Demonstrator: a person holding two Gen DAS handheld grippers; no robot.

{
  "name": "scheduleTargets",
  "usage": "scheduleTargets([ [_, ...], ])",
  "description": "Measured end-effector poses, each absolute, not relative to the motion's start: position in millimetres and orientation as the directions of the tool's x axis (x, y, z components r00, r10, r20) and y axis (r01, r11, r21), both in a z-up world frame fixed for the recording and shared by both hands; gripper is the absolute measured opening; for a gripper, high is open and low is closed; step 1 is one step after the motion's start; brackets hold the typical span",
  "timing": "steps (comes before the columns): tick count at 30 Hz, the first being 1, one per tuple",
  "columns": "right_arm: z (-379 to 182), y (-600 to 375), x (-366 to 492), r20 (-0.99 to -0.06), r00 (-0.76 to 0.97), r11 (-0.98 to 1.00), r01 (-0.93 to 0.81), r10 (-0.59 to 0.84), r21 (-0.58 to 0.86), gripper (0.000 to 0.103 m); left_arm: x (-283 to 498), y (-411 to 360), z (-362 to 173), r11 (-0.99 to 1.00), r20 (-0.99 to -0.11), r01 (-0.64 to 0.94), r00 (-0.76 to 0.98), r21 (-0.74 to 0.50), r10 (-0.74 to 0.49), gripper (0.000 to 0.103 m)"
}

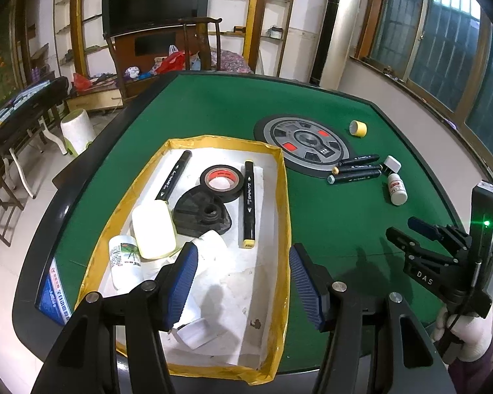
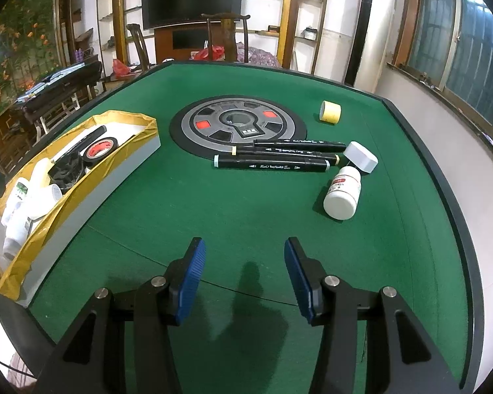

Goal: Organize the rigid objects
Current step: 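Move both tools back toward the markers and red-label bottle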

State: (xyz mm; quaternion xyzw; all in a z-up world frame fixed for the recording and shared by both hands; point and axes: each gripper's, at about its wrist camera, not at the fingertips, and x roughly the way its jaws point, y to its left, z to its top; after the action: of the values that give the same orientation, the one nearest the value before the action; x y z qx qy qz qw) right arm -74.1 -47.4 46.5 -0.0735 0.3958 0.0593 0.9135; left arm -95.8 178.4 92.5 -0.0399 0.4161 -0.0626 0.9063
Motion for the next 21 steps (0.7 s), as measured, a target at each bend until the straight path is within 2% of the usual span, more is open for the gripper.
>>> scheduleTargets([
  [10, 41.5, -55.6, -64.5, -0.752, 0.658, 0.985, -0.156, 0.047, -0.076, 0.049, -91.2, 170.8, 85.6, 0.987, -0.768, 0.097, 0.621, -0.126, -0.159, 0.061],
  [21, 54.8, -188.4, -12.2, -0.754, 0.651, 0.969, 0.117, 0.090, 0.217, 0.049, -85.0, 157.6, 82.0, 0.974, -0.773, 0.153, 0.592, -0.170, -0.228, 0.061],
])
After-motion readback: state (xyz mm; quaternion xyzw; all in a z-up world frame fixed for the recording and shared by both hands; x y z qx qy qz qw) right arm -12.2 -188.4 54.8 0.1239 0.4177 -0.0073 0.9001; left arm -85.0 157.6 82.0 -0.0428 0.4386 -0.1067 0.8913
